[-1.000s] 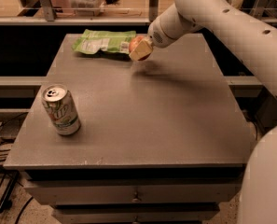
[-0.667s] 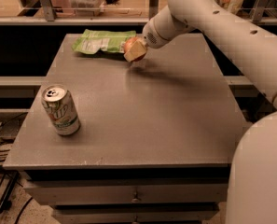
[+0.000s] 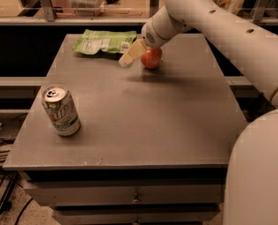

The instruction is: Move apple near green rice chip bag

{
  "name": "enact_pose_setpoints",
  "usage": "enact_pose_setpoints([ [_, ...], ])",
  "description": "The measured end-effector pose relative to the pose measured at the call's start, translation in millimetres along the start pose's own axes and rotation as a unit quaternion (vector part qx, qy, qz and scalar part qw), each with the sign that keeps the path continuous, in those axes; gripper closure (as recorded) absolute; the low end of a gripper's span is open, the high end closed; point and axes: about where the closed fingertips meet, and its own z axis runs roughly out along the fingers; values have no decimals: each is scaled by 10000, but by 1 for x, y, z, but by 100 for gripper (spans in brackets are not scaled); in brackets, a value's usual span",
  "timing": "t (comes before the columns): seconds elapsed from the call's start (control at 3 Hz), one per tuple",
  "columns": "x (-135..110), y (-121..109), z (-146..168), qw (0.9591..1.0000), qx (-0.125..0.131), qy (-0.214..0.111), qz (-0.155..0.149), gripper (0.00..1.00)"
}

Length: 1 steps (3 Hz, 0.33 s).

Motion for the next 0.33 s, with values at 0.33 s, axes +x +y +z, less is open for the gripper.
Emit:
enact_pose_setpoints([
  [0.33,0,0,0,10000,-1,0,0,0],
])
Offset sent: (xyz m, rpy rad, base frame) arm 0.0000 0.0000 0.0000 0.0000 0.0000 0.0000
